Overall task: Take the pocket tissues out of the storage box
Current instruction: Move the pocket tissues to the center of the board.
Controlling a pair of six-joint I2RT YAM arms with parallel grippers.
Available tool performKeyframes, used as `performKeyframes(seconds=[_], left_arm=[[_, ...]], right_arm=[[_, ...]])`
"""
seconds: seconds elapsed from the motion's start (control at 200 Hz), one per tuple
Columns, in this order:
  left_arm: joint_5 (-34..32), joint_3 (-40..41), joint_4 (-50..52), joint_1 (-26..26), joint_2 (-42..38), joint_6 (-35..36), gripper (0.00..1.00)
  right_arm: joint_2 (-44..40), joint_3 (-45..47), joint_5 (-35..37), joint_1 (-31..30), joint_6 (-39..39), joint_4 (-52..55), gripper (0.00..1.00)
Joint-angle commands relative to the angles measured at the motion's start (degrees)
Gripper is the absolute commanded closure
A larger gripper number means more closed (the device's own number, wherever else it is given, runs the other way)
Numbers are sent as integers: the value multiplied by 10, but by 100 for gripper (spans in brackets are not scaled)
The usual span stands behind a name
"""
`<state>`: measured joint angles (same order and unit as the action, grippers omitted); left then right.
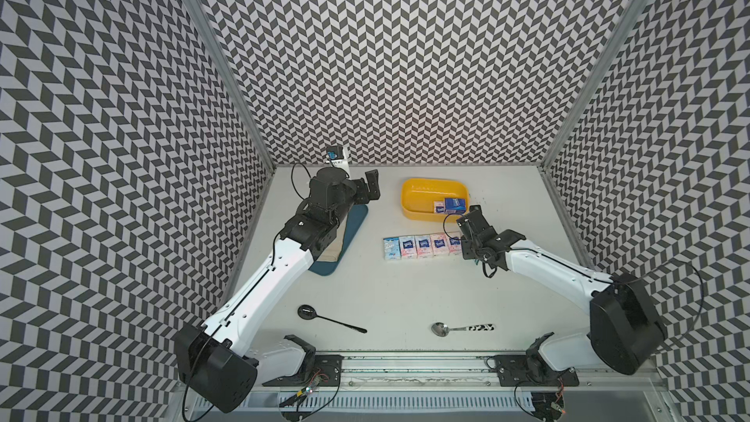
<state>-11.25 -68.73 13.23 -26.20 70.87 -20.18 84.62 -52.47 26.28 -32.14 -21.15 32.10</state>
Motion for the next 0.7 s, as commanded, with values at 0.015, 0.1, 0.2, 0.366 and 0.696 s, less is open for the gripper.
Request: performKeyframes(seconds=[0.015,0.1,0.2,0.366,0.696], left_arm=[[5,4,-19,5,-10,-3,1],[5,4,-21,8,-7,-2,1],[6,4,-22,10,-6,-4,1],[5,7,-23,12,-9,-6,1],[5,3,-19,13,-10,1,1]], right_arm=[[23,7,34,-15,-17,-2,55],[29,0,32,-19,-14,-1,56],[34,-4,32,-20,-10,-3,58],[50,6,45,-19,-12,-9,62],[65,26,48,4,-19,-36,75]])
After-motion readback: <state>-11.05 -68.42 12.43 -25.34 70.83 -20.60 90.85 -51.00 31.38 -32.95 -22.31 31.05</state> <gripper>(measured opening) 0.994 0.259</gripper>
